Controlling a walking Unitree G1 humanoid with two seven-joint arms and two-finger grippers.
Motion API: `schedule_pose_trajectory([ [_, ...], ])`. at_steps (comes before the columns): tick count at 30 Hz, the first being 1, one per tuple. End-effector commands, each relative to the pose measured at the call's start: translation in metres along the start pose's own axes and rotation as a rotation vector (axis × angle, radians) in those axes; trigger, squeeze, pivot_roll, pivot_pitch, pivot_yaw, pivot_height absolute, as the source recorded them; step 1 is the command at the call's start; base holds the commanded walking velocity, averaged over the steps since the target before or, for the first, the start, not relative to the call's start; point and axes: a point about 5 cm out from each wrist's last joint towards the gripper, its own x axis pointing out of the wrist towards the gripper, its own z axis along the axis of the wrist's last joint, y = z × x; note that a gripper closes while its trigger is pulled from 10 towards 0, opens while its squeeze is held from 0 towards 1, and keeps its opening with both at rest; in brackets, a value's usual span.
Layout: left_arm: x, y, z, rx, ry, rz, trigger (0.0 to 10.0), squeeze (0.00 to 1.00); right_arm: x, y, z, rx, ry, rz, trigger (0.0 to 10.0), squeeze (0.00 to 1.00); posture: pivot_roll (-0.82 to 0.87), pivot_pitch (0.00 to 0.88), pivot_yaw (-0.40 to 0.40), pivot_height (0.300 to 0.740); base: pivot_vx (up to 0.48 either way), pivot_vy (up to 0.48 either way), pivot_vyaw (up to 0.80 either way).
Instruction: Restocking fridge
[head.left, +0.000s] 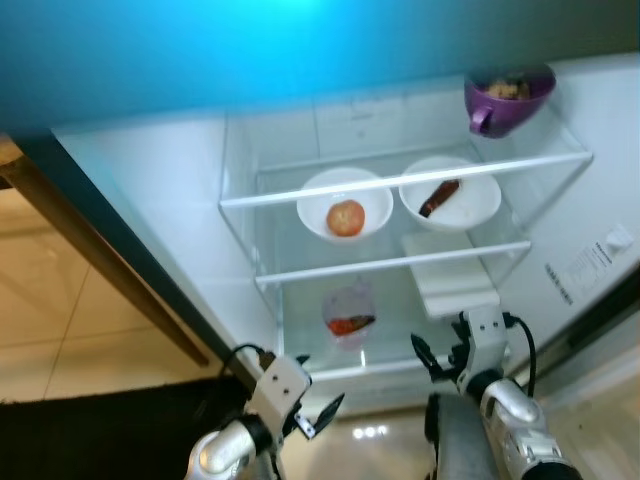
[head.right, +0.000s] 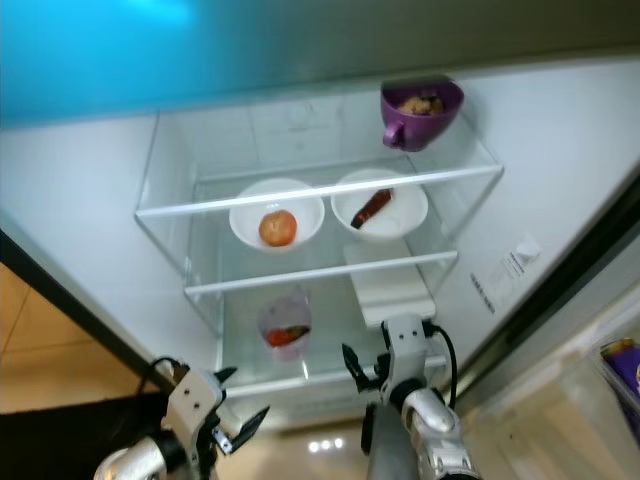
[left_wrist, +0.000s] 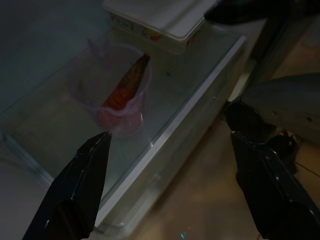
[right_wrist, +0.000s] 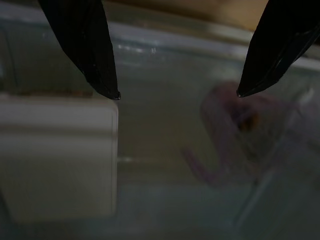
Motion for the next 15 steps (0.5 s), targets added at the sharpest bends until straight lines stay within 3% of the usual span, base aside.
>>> schedule_pose_trajectory([
  [1,-0.001,0.001,-0.003,0.0,0.018,0.004,10.0,0.0,-0.004,0.0,-0.008,0.007,0.023,-0.018,10.0,0.0,-0.01,0.152,0.057,0.632,0.0,0.0,0.0],
  [11,-0.002,-0.006,-0.007,0.019,0.043,-0.052,10.0,0.0,-0.008,-0.003,-0.019,0.035,0.059,-0.051,10.0,0.0,-0.01,0.15,0.055,0.632,0.0,0.0,0.0],
  [15,0.0,-0.017,-0.004,0.023,0.033,-0.139,10.0,0.0,-0.012,-0.007,-0.024,0.072,0.062,-0.069,10.0,0.0,-0.01,0.148,0.054,0.652,0.0,0.0,0.0],
])
